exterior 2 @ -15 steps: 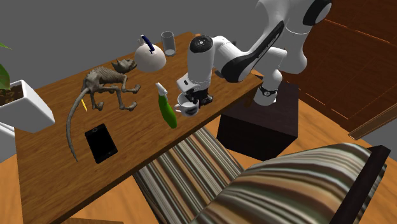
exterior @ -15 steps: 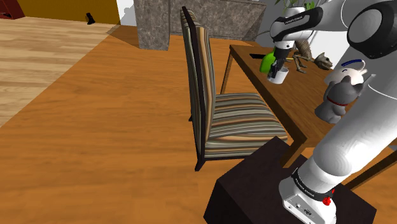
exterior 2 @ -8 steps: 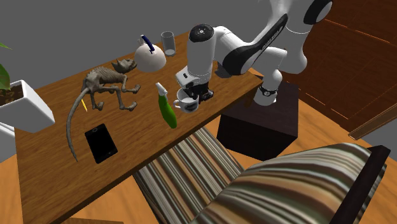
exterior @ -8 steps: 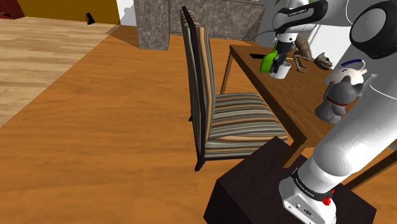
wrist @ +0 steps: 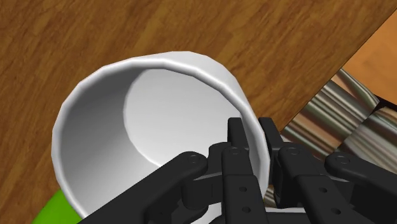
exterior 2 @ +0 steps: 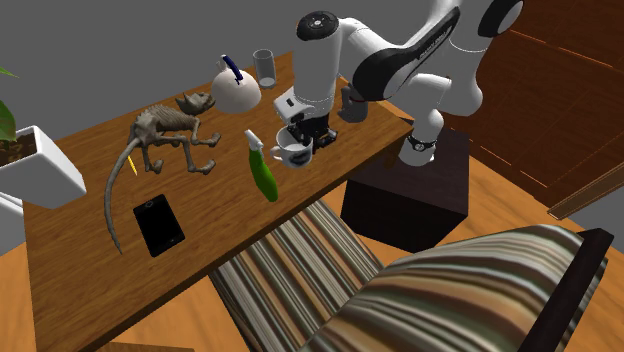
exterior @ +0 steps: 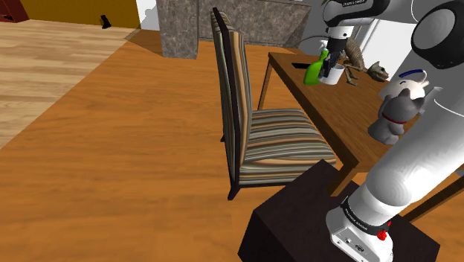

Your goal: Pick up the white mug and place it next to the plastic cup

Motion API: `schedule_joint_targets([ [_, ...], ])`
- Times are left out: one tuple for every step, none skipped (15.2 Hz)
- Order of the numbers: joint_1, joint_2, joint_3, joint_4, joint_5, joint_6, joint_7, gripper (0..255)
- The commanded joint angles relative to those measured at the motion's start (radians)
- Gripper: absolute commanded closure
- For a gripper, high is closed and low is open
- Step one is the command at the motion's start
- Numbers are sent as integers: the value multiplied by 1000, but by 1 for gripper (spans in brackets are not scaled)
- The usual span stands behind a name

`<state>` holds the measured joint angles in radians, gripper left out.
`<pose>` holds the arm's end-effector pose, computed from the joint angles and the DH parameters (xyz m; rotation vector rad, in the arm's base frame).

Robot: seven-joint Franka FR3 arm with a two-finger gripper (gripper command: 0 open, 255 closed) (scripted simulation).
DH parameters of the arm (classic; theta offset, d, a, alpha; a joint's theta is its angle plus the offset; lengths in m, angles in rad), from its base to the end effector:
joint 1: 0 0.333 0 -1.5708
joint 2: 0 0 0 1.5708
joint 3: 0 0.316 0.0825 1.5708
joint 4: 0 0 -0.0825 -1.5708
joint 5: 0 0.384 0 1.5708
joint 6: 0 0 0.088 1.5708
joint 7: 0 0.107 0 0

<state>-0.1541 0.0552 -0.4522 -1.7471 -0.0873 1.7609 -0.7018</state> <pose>0.4710 -0.3298 0.5293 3.0682 0.1746 -0.1465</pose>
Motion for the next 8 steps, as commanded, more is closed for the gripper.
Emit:
schedule_joint_targets([
  [-1, 2, 0, 29, 1, -28, -3, 255],
  [-1, 2, -1, 43, 1, -41, -5, 255],
  [-1, 3, -1, 57, 2, -54, -6, 255],
  [-1, 4, -1, 71, 2, -68, -8, 255],
  [-1, 5, -1, 86, 3, -82, -9, 255],
  [-1, 6, -1, 101, 4, -95, -11, 255],
  [-2, 8, -1, 117, 5, -109, -13, 255],
  [-2, 10, -2, 132, 6, -123, -15, 255],
])
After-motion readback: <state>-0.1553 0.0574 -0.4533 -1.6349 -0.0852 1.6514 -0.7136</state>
